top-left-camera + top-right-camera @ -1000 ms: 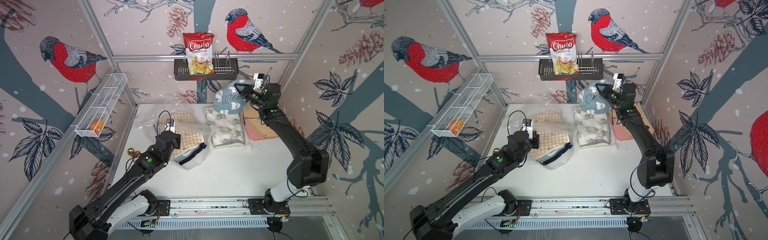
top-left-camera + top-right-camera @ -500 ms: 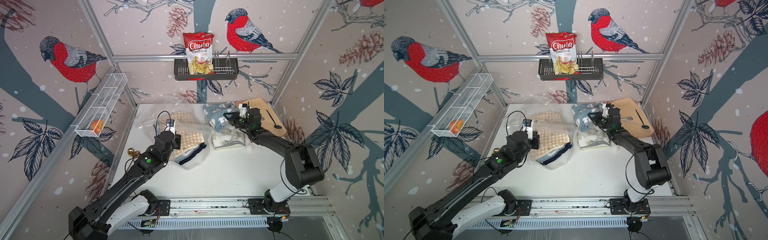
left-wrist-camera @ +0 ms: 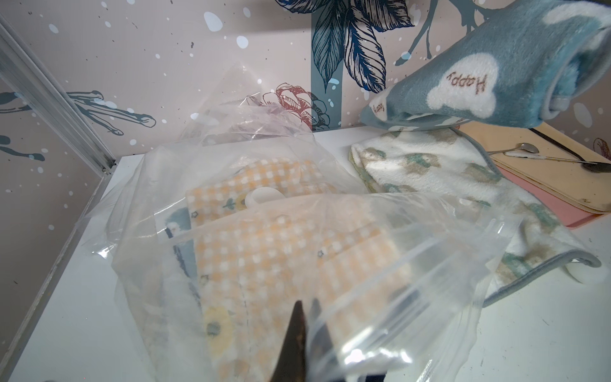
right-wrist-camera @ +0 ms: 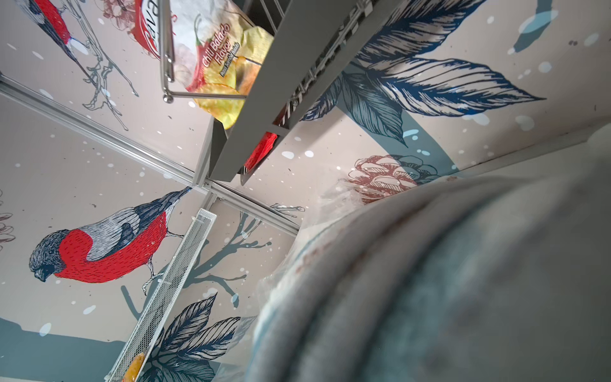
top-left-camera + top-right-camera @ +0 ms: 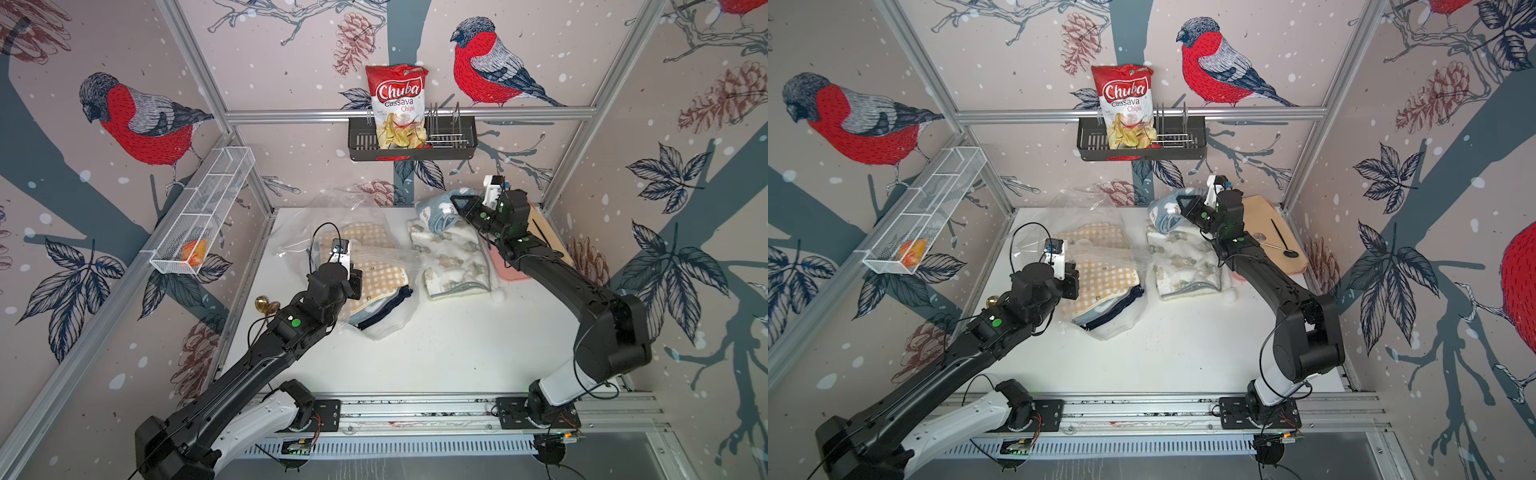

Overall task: Take the blanket out of the vacuum bag
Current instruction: Place the blanket at the center of the board.

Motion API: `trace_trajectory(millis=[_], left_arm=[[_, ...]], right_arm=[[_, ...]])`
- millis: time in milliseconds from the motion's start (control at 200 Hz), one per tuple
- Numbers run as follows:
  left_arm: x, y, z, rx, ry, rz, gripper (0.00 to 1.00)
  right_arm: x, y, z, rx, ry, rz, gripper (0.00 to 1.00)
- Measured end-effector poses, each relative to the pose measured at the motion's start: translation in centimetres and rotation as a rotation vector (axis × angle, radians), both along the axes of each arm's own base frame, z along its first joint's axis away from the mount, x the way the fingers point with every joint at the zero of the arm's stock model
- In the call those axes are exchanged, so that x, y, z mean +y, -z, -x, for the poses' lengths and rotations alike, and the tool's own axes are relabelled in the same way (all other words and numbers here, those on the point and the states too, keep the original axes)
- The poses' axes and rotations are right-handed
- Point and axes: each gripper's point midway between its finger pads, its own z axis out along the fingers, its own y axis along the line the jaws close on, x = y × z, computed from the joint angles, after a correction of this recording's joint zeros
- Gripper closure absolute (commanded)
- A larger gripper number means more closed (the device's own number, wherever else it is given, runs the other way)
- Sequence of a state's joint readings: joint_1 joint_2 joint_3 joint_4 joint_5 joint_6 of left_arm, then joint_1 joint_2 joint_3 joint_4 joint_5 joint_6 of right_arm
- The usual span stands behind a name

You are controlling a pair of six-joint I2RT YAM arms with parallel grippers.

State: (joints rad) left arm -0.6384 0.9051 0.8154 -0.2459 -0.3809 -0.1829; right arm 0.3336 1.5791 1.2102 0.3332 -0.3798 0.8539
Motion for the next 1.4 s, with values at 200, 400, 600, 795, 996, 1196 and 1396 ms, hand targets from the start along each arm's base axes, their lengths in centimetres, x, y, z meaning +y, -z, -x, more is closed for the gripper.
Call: trace_trajectory(millis=[200, 400, 600, 795, 996, 1196, 1396], left_arm=[[-0.2, 0.1, 0.2, 0.002, 0.015, 0.003, 0.97], [-0.6, 0.4, 0.2, 0.013, 0.037, 0.003, 0.96], [-0.6, 0.4, 0.2, 0.013, 0.038, 0.003, 0.96], [-0.6, 0.3, 0.2, 0.011, 0.037, 0.004, 0.96], [-0.5, 0.0, 0.4, 0.002, 0.038, 0.012, 0.93], [-0.3, -0.4, 0.5, -0.009, 0.034, 0.018, 0.92], [0.4, -0.9, 0.5, -0.029, 0.001, 0.015, 0.94]], right_arm=[[0.2, 10.7, 4.5, 0.184, -0.054, 0.036, 1.00], [-0.8, 16.9, 9.5, 0.339, -0.061, 0.017, 0.97], [-0.7, 16.5, 9.3, 0.349, -0.055, 0.005, 0.81], [-1.6, 16.3, 10.5, 0.385, -0.014, -0.019, 0.47], [-4.0, 17.5, 12.9, 0.420, 0.040, -0.009, 0.25], [-6.5, 19.4, 16.0, 0.511, 0.079, 0.056, 0.28], [-8.6, 14.2, 18.5, 0.411, 0.134, 0.128, 0.62]])
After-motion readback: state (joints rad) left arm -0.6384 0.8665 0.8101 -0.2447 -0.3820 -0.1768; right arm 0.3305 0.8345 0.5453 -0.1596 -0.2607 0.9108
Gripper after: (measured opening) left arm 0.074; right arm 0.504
